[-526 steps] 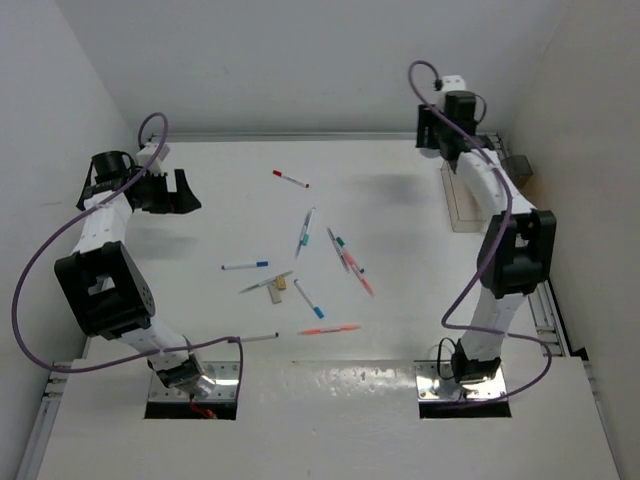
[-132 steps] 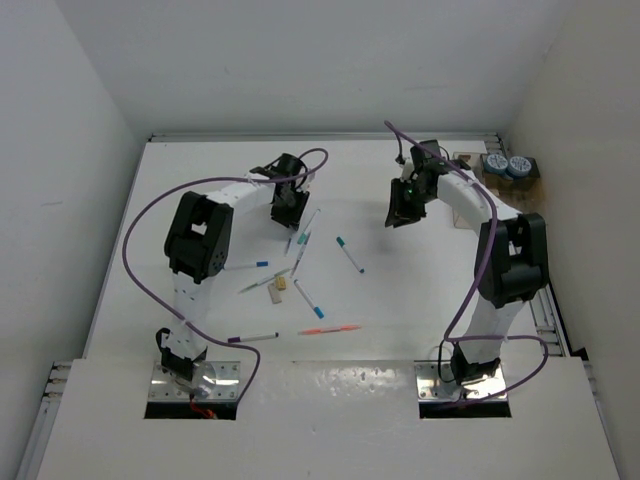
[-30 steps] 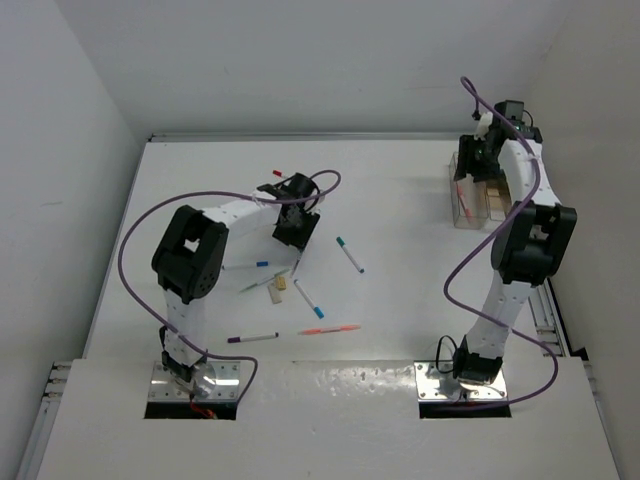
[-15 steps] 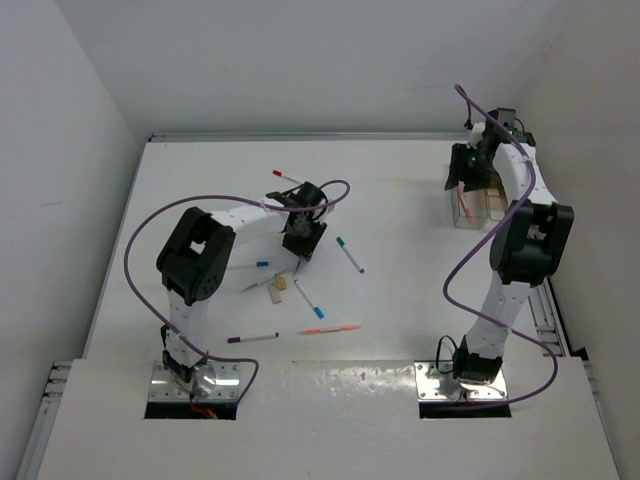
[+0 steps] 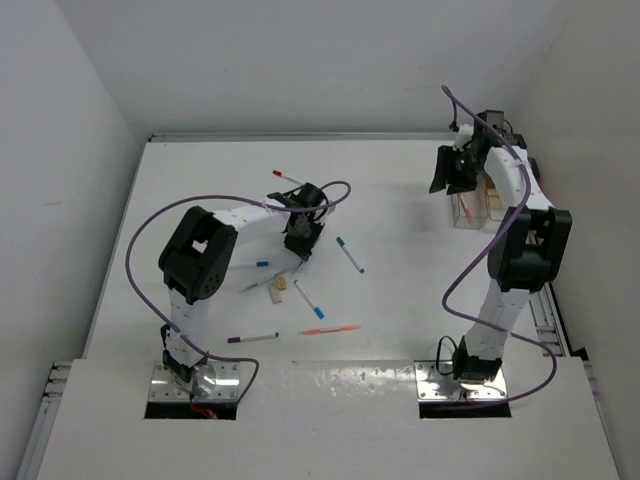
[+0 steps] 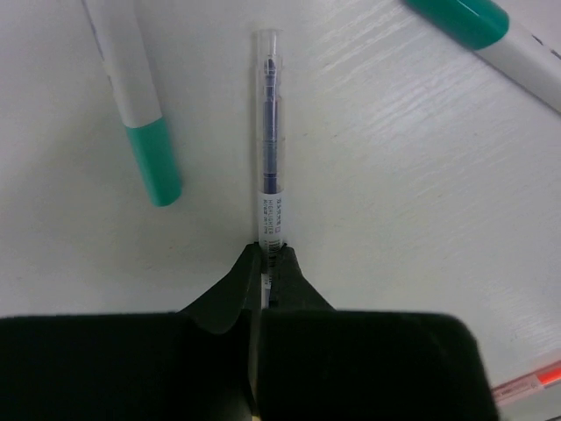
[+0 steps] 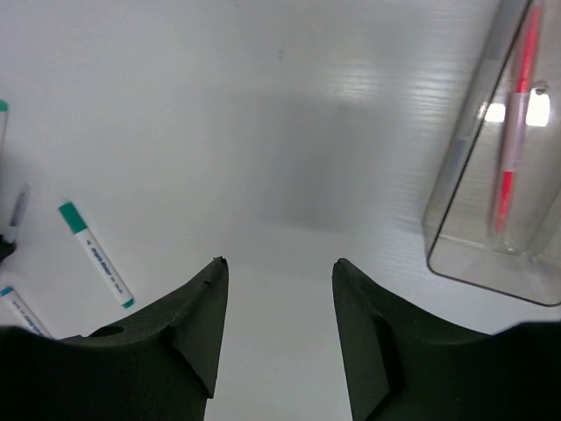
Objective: Sort the stationery into containers
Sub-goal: Pick up the pen from the center of the board.
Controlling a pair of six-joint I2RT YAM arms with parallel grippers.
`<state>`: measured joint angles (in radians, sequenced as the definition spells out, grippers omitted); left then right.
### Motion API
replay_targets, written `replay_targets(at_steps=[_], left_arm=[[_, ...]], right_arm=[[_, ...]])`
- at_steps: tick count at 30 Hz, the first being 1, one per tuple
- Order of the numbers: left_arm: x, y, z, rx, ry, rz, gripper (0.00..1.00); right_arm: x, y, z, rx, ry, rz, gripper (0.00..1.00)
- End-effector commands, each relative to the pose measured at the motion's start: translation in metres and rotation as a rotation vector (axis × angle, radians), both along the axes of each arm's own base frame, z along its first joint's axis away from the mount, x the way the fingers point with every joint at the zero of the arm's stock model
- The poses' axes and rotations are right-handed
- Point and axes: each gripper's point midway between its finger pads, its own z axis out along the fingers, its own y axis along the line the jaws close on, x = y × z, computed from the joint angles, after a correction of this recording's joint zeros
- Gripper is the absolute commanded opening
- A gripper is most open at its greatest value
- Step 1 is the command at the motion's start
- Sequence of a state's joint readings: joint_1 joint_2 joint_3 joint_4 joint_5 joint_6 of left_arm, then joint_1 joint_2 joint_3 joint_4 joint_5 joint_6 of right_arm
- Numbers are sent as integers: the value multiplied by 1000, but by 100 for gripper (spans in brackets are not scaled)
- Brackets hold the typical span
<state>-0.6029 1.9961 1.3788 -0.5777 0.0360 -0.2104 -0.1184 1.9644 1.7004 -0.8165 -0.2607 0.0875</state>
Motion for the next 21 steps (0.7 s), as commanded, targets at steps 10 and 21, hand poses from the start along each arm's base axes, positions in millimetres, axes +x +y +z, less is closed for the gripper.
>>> replay_targets(at_steps=[10,21], left_arm=[[30,-48,140,-451,-138,-58,0],[36,-71,266,-1018,-161,-82,6]], right_arm=[[-35,93,89,361,-207,196,65],[-38,198,155,679,-306,289,75]])
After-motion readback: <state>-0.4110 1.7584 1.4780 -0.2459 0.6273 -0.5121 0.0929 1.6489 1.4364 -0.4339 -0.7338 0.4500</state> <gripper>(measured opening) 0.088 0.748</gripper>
